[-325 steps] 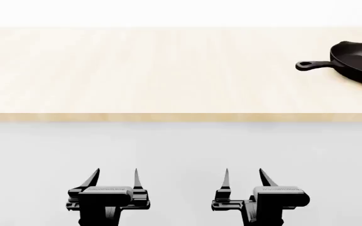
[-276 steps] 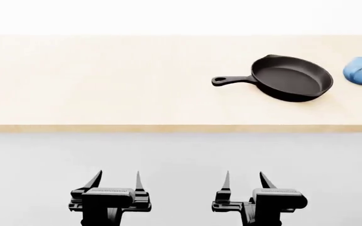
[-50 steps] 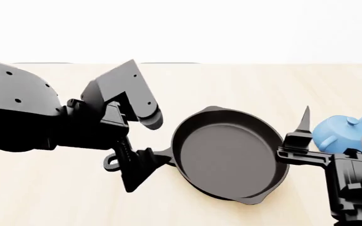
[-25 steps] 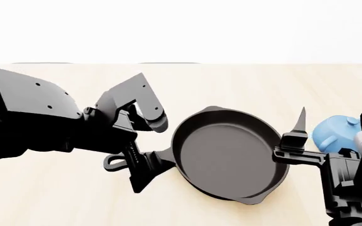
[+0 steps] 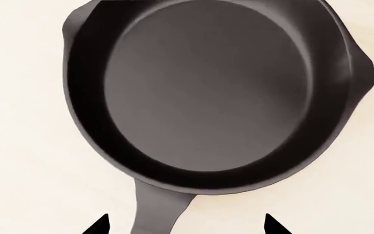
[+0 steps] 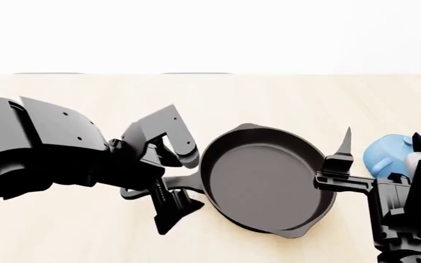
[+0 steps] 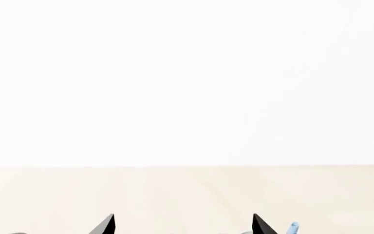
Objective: Pick the teapot and pan and place them in the sink. Then turn on the water.
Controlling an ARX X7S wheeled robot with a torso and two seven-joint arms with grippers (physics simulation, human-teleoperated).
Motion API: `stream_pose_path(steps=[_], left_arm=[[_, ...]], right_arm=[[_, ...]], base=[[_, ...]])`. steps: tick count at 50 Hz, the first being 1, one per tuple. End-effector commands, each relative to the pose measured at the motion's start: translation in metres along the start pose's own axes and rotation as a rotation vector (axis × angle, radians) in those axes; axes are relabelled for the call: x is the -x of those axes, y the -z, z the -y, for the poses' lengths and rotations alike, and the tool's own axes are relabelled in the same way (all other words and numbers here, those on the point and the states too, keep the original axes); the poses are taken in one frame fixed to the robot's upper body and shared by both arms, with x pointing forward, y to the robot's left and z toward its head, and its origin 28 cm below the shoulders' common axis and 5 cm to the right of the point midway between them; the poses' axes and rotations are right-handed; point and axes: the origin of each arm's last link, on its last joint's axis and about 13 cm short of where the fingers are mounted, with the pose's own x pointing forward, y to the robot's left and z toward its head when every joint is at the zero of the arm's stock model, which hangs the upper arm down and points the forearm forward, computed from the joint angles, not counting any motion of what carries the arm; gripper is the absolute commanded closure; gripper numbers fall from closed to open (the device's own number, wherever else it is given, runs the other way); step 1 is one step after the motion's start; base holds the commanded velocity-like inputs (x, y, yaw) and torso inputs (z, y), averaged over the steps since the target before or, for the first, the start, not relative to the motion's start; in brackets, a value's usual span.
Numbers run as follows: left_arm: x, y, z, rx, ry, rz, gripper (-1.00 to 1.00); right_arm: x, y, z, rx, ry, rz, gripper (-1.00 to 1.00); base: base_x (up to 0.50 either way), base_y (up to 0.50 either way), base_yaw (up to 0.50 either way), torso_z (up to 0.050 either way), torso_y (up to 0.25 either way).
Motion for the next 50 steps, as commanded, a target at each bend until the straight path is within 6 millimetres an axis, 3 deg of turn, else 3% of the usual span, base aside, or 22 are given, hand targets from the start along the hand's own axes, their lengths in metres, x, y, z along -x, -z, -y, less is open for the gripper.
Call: stream_pose_path(steps=[1, 50], left_arm=[[-0.008, 0.002, -0.002, 0.001, 0.016, -0.009, -1.00], [-0.039, 0.013, -0.021, 0.055, 0.022, -0.025, -1.00]], right_arm=[[-0.001, 0.002, 0.000, -0.003, 0.001, -0.006, -1.00], [-0.004, 0.008, -0.002, -0.004, -0.003, -0.024, -1.00]], base=[[0.00, 0.00, 0.00, 0.000, 0.000], [0.00, 0.00, 0.00, 0.000, 0.000]])
